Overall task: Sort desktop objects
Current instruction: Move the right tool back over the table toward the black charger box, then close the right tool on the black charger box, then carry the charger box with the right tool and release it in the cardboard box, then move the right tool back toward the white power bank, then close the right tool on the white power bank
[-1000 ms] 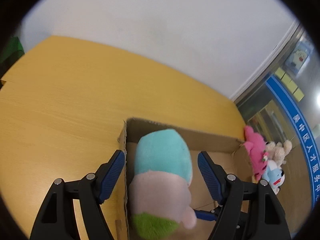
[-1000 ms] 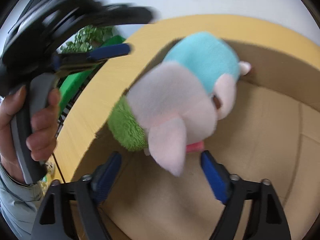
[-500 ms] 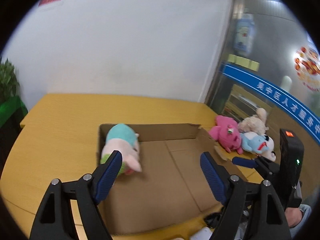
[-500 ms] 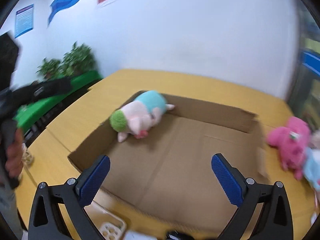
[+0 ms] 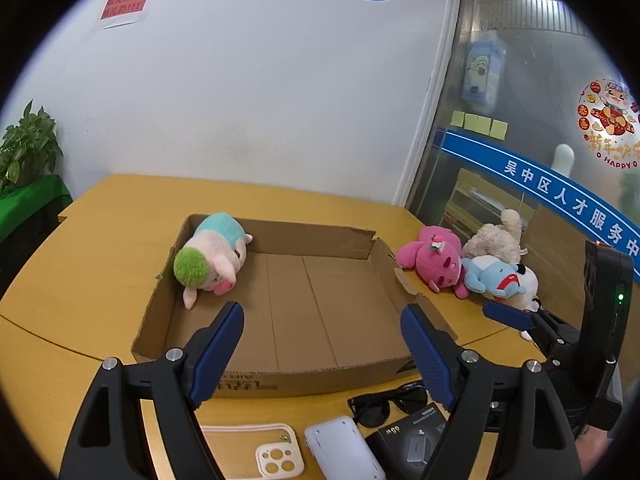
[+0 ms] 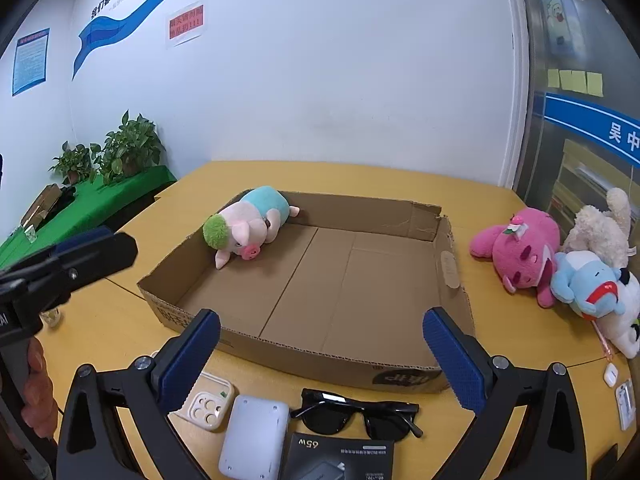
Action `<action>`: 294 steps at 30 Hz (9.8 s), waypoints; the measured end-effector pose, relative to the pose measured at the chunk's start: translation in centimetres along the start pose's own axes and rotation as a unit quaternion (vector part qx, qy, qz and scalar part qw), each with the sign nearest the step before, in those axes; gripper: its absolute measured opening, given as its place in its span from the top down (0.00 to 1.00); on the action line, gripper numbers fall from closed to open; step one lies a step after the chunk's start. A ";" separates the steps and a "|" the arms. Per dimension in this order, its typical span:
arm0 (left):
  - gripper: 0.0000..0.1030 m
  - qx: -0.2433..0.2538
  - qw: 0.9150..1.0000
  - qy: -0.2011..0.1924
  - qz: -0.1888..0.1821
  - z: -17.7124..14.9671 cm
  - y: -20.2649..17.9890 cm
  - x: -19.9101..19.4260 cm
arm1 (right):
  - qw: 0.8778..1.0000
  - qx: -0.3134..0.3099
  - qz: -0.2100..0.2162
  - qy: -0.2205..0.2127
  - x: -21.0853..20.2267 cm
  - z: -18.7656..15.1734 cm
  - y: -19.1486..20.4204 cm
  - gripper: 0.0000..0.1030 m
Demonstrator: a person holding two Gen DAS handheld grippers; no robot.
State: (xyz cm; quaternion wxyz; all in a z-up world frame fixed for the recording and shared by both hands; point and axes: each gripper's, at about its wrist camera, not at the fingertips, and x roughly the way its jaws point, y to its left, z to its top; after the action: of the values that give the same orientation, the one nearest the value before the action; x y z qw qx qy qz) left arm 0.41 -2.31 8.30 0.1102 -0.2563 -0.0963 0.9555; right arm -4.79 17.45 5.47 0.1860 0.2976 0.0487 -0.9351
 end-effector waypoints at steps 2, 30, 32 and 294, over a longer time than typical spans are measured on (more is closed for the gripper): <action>0.21 0.014 1.000 0.007 0.009 -0.3 -0.6 -0.4 | 1.000 0.003 0.003 -0.001 -0.2 -0.3 -0.1 0.00; 0.21 0.009 0.999 0.034 0.025 -2.6 -0.2 -1.6 | 1.000 0.007 0.003 0.003 -4.0 -1.8 1.4 0.00; 0.22 0.009 0.999 0.039 0.019 -2.8 0.1 -1.4 | 1.000 0.005 0.011 0.007 -3.7 -2.2 1.2 0.00; 0.64 -0.064 0.952 0.284 -0.096 -16.3 -3.0 8.6 | 0.968 -0.065 0.146 0.194 1.5 -17.3 3.6 0.31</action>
State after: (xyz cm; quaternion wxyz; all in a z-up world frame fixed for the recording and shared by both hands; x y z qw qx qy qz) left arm 1.93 4.84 -8.83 0.2075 -0.5132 -0.1459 0.8200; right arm 4.77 17.16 -9.45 0.3267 0.4646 0.1010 -0.8168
